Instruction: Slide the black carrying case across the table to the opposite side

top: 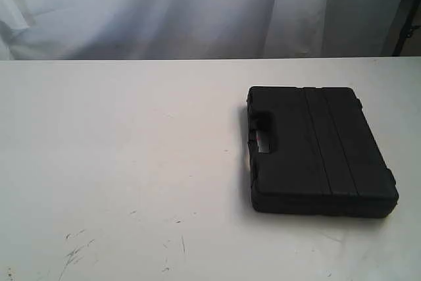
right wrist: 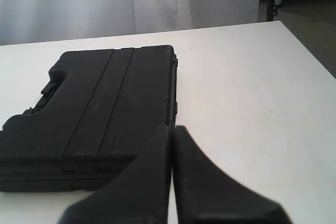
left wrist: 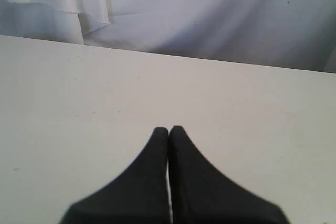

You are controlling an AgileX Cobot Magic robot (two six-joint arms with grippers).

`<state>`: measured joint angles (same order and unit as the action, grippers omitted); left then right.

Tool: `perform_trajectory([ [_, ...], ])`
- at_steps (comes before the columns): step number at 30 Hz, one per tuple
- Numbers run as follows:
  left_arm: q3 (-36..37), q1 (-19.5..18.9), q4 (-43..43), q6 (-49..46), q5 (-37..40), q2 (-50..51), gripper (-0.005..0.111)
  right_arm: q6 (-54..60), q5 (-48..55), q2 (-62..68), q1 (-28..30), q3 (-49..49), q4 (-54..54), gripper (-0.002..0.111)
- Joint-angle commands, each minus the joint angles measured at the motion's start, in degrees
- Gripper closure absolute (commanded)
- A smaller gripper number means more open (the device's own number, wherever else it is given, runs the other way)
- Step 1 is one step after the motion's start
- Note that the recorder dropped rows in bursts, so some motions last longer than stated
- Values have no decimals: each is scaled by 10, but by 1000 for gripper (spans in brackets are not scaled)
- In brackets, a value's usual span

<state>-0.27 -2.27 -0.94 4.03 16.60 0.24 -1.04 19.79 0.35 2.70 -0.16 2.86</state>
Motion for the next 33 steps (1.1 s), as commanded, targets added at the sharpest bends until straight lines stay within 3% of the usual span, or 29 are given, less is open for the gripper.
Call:
perform_trajectory([
  [1, 3, -2, 0, 1, -3, -2, 107, 1, 0, -4, 3, 2, -5, 108],
  [7, 3, -2, 0, 1, -3, -2, 107, 1, -18, -4, 3, 2, -5, 108],
  [16, 3, -2, 0, 1, -3, -2, 107, 1, -184, -4, 3, 2, -5, 108],
  [33, 3, -2, 0, 1, -3, -2, 107, 1, -194, -4, 3, 2, -5, 108],
])
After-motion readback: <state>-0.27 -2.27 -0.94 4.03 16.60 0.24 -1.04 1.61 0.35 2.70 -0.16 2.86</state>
